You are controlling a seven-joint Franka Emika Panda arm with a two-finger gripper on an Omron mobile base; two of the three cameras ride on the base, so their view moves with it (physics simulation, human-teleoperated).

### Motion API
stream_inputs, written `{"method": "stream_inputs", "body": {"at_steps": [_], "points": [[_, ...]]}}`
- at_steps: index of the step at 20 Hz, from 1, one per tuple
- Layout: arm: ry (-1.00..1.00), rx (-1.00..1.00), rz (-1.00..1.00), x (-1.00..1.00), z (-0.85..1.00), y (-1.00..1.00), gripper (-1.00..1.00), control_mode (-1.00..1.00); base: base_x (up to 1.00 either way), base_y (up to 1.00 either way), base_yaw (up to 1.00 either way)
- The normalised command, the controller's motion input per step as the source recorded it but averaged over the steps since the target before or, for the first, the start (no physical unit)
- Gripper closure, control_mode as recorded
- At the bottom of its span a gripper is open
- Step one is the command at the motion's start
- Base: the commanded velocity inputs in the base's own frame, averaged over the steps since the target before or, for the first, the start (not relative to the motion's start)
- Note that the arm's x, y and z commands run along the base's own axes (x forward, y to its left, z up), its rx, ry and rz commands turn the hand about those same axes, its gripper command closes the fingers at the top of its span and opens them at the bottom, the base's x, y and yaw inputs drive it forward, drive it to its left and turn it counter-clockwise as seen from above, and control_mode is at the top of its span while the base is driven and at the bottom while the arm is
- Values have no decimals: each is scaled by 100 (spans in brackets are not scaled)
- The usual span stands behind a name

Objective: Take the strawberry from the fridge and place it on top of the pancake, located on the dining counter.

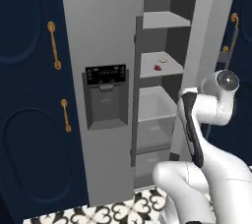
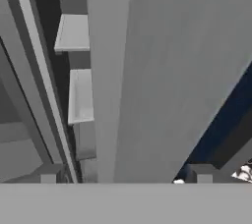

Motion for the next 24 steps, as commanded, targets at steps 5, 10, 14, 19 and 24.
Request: {"method": "stream_inputs", "body": {"at_steps": [5, 10, 14, 19, 24], "points": [[69, -59, 0, 80, -1, 49, -100, -100, 0, 0, 0], [58, -44, -1, 83, -7, -10, -100, -100, 0, 0, 0], [18, -3, 0, 29, -35, -70, -100, -100, 0, 0, 0], [1, -1, 0, -39, -24, -98, -100, -100, 0, 0, 0], [0, 0, 0, -77, -9, -100, -100, -100, 0, 0, 0]]}}
